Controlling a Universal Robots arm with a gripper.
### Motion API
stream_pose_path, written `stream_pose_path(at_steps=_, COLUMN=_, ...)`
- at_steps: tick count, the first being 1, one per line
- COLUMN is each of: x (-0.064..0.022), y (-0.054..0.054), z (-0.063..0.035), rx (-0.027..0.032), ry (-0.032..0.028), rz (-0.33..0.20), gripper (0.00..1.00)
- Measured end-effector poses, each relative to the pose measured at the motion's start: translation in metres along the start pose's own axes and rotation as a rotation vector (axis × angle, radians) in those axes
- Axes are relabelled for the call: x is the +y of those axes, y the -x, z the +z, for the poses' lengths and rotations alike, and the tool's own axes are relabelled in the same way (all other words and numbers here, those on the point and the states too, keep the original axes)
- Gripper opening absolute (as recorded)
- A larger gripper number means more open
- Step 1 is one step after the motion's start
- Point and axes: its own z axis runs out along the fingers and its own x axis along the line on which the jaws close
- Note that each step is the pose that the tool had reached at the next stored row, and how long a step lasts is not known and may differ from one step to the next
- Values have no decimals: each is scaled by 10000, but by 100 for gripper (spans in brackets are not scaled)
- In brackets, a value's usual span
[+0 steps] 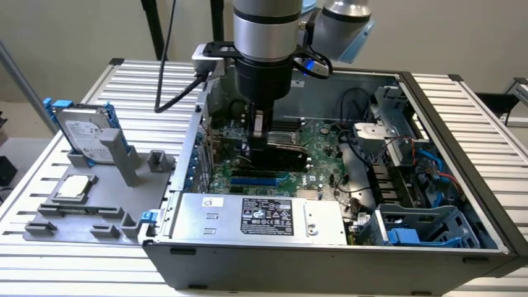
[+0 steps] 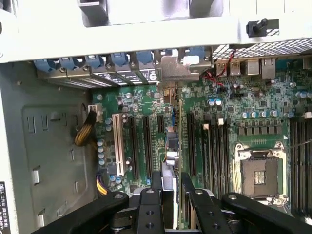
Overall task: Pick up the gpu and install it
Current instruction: 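Insert the gpu into the slot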
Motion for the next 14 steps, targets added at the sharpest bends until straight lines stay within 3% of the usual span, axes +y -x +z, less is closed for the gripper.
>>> stream_pose_path(at_steps=14, x=58, y=3, z=254, rx=-4, ry=-8, rz=-262, gripper=27)
